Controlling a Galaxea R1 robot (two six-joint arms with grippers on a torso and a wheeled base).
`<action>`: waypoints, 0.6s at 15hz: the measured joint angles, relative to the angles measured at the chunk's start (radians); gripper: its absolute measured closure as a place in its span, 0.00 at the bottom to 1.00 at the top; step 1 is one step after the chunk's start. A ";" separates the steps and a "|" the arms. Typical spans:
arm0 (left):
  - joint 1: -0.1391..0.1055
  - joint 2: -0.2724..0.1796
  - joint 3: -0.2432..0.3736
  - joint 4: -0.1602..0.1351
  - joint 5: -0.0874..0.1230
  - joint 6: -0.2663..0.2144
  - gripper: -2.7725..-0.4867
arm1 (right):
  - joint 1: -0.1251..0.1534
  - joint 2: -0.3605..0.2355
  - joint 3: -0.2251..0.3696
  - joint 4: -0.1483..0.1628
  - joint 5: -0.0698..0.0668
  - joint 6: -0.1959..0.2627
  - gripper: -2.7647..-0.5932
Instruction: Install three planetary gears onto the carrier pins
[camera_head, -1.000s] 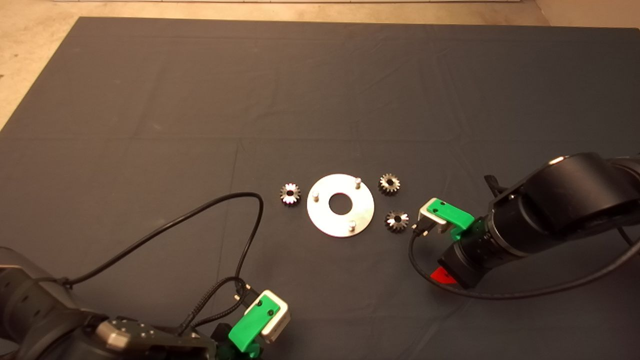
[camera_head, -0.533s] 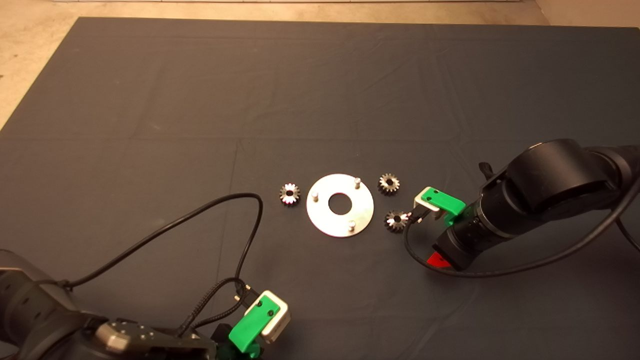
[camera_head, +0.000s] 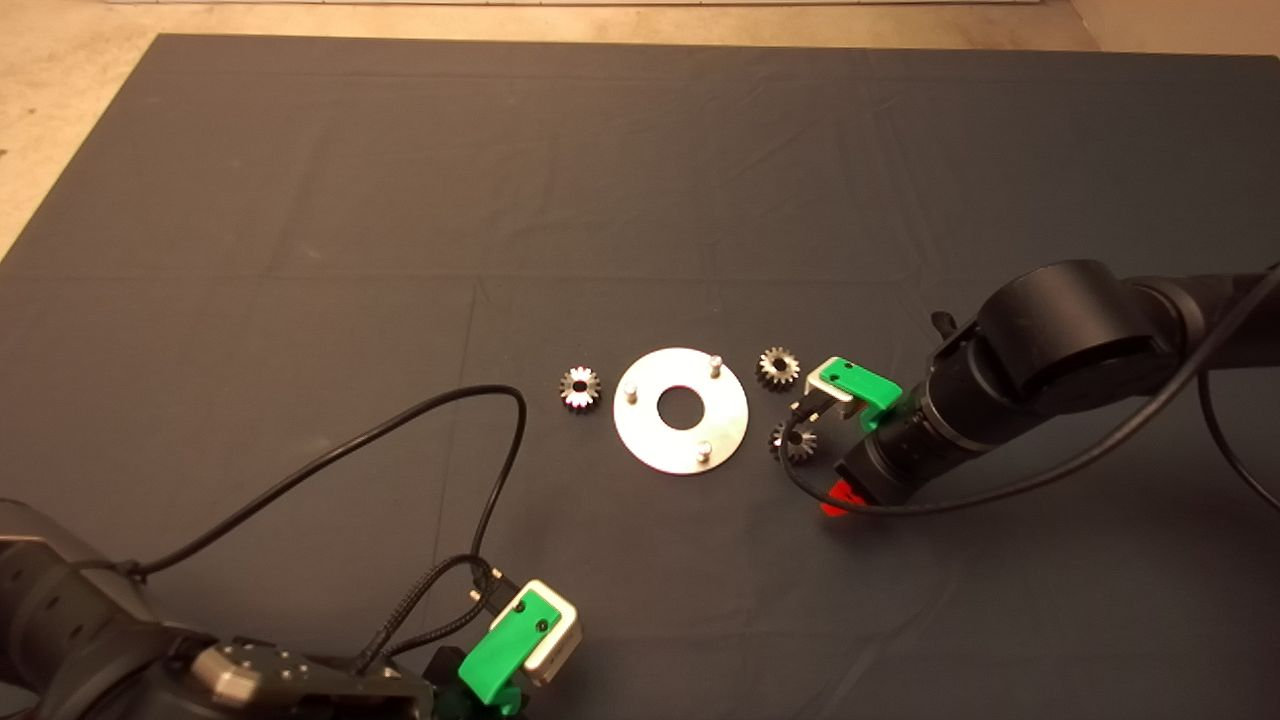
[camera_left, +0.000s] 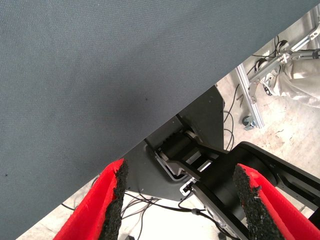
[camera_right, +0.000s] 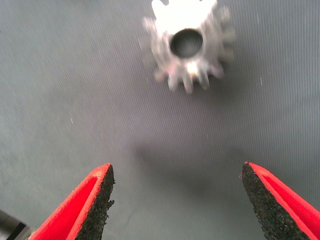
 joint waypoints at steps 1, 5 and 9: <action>0.000 0.000 0.000 0.000 0.000 0.000 0.57 | 0.000 0.011 -0.013 -0.008 0.004 -0.007 0.40; 0.000 0.000 0.000 0.000 0.000 0.000 0.57 | 0.000 0.056 -0.048 -0.015 0.014 -0.035 0.40; 0.003 0.000 0.000 0.001 0.000 -0.001 0.57 | 0.000 0.057 -0.059 -0.015 0.013 -0.039 0.40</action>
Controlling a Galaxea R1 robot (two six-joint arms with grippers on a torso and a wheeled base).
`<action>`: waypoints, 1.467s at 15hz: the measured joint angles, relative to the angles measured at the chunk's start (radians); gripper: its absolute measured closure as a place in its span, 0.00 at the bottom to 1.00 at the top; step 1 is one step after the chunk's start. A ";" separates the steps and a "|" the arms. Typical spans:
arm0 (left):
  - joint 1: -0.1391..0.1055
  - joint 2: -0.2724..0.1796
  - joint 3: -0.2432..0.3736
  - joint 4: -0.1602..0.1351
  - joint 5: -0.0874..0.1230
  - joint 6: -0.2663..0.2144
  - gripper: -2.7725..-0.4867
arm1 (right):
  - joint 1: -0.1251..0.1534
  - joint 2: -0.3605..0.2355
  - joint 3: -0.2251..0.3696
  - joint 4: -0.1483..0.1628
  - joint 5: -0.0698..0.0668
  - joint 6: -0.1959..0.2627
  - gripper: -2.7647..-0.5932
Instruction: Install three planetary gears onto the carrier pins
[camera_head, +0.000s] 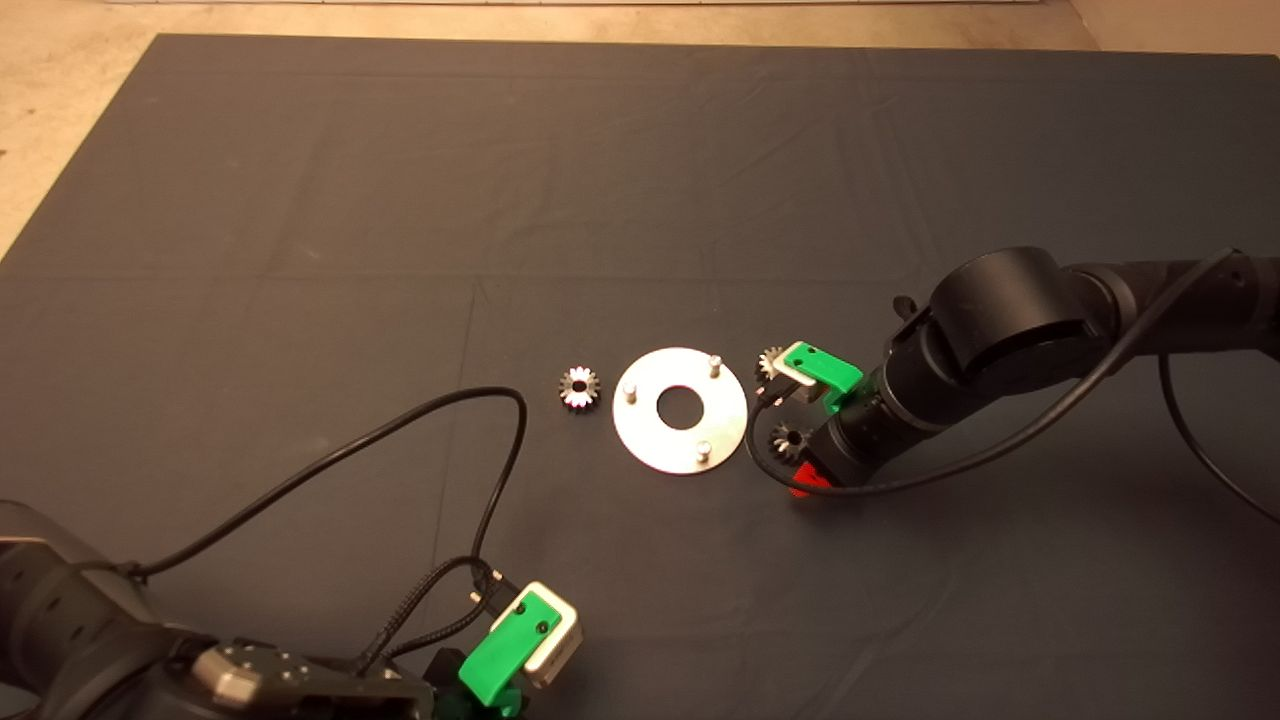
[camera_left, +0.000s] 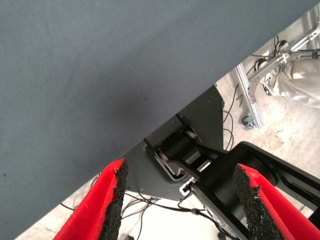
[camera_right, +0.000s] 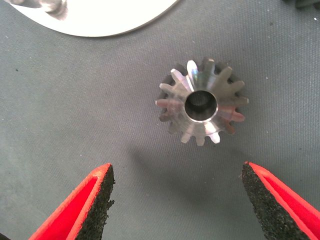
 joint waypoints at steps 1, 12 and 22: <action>0.000 0.000 0.000 0.000 0.000 0.000 0.57 | 0.000 0.000 0.000 0.000 0.000 -0.004 0.40; 0.000 0.000 0.000 0.000 0.000 0.000 0.57 | 0.000 0.000 -0.013 -0.034 0.013 -0.063 0.40; 0.000 0.000 0.000 0.001 0.000 0.000 0.57 | 0.000 0.000 -0.014 -0.122 0.038 -0.071 0.40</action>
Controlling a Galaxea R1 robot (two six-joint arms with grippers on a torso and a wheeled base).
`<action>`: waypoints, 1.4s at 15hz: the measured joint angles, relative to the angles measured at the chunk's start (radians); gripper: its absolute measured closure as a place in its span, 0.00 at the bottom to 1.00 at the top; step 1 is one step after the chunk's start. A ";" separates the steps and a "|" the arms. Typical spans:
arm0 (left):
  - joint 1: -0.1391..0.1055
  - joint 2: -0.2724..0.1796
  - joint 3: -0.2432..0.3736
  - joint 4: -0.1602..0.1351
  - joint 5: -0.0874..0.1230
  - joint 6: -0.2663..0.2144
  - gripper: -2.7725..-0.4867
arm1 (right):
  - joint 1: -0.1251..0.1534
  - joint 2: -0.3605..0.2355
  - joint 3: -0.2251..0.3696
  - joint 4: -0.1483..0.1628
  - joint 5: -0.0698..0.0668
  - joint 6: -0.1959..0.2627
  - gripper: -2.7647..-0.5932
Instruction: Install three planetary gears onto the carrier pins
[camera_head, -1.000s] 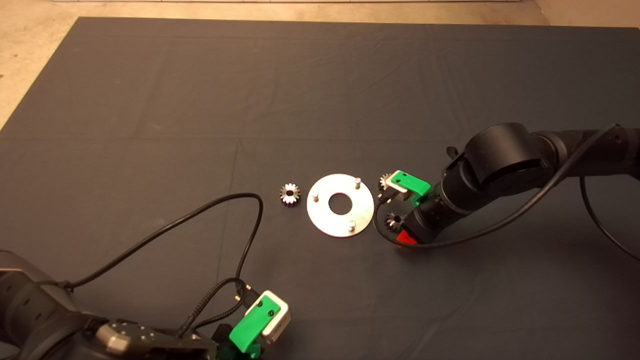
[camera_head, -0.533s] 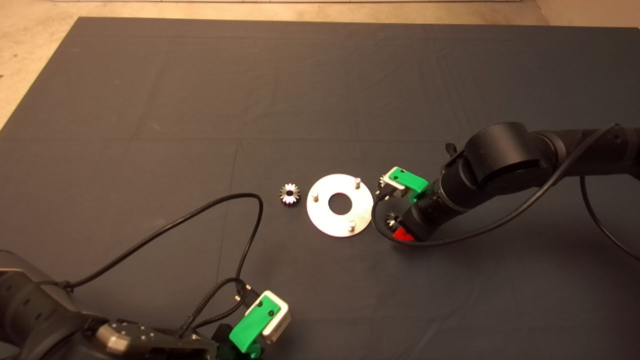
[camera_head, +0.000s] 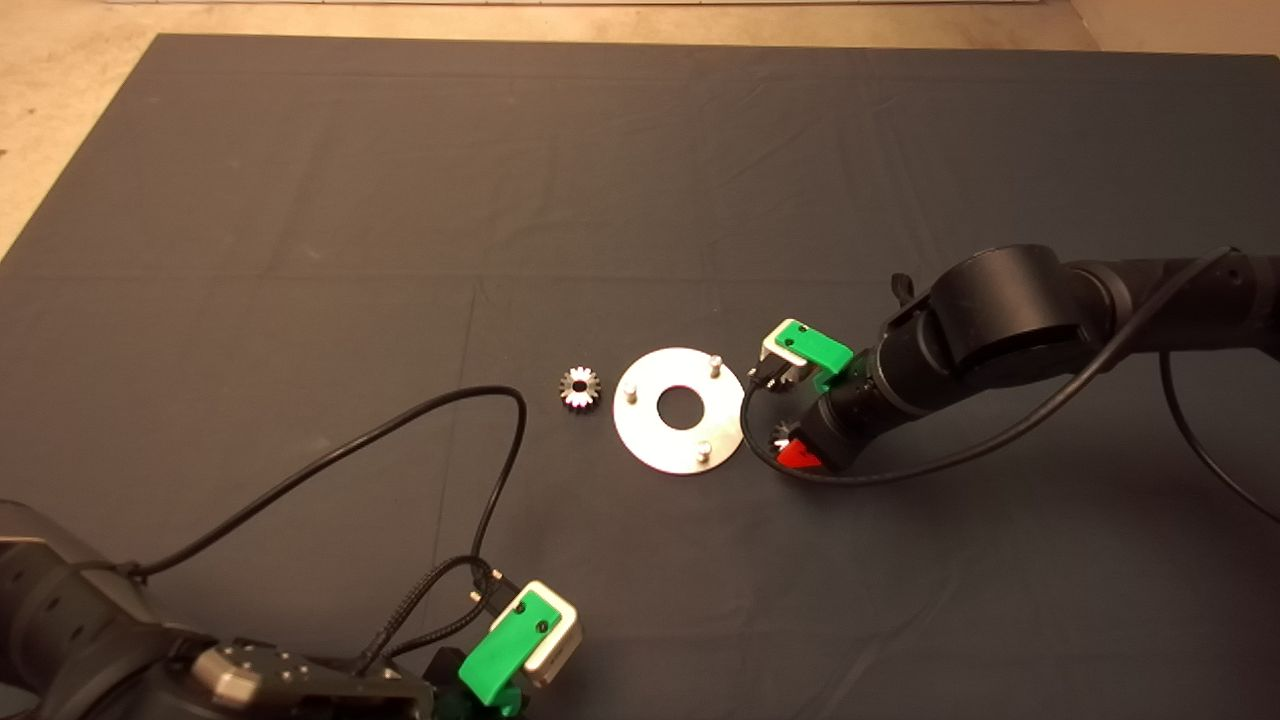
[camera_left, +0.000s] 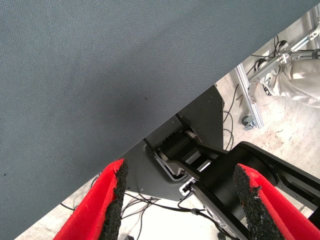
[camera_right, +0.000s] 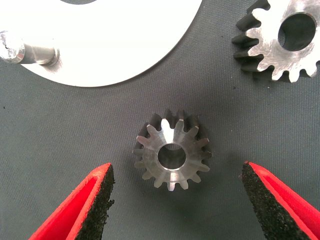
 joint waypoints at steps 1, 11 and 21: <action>0.000 0.000 0.000 0.000 0.000 0.000 0.57 | 0.000 0.000 0.000 0.000 0.000 0.000 0.40; 0.000 0.000 0.000 0.002 0.000 0.000 0.57 | -0.009 0.000 0.001 -0.003 0.000 0.000 0.40; 0.000 0.000 0.000 0.003 0.000 0.000 0.57 | -0.022 0.000 0.001 -0.044 0.001 -0.001 0.40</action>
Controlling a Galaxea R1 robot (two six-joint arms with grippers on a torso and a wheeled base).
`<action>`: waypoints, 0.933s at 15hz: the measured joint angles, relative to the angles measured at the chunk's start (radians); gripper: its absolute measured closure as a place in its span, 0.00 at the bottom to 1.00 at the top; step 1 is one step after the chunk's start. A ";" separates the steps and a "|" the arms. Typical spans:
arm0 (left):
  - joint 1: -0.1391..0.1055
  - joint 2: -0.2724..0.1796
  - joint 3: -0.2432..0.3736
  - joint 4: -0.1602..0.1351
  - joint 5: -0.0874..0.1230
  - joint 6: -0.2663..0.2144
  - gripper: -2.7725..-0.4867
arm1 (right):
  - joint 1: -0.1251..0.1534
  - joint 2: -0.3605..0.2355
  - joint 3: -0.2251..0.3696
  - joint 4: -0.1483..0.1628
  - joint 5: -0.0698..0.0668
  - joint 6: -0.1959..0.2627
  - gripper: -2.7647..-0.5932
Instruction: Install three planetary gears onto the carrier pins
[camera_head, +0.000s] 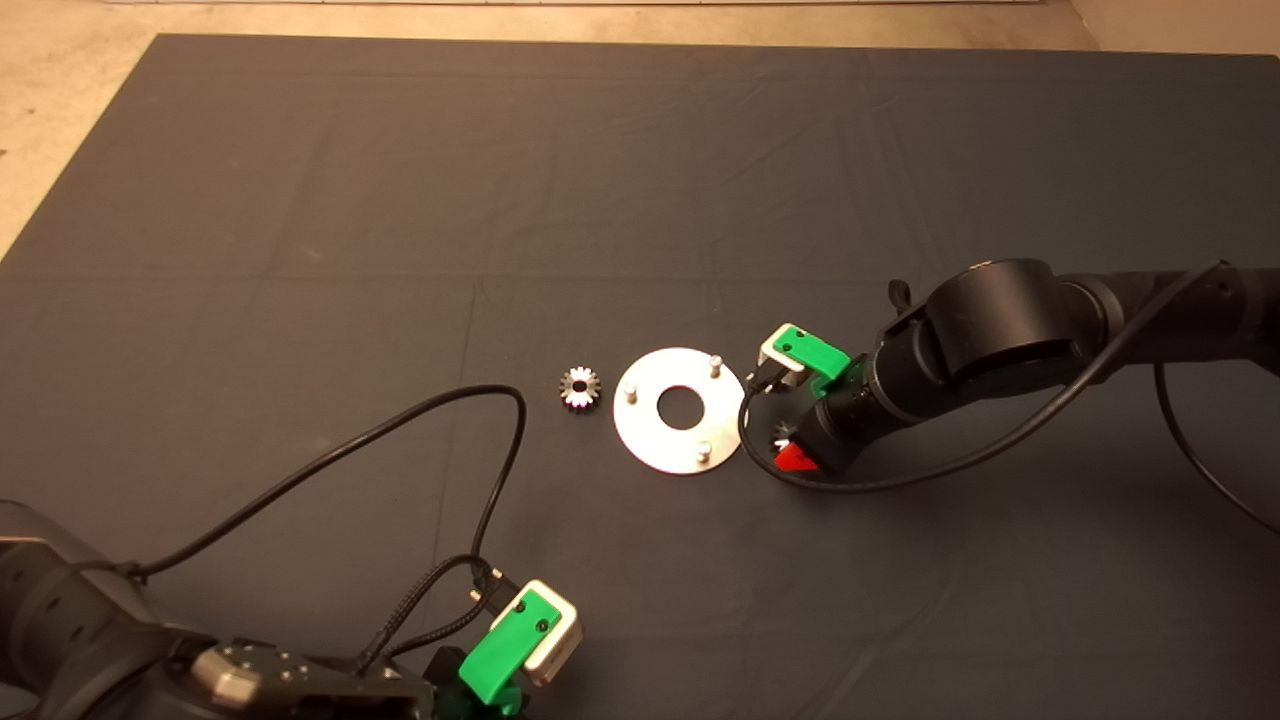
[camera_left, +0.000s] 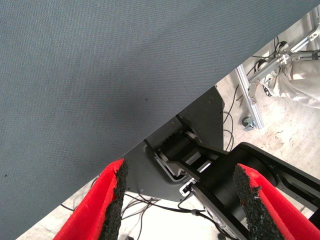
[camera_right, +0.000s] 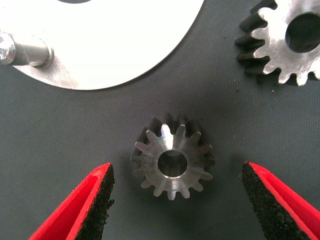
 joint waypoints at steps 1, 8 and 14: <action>0.000 0.000 0.000 0.000 0.000 0.000 0.57 | 0.000 0.000 0.000 0.000 0.000 0.000 0.40; 0.000 0.000 0.000 0.001 0.000 0.000 0.57 | -0.020 0.000 0.001 -0.004 0.000 -0.011 0.40; 0.000 -0.003 0.000 0.004 0.000 0.000 0.57 | -0.020 0.000 0.019 -0.007 0.002 -0.012 0.44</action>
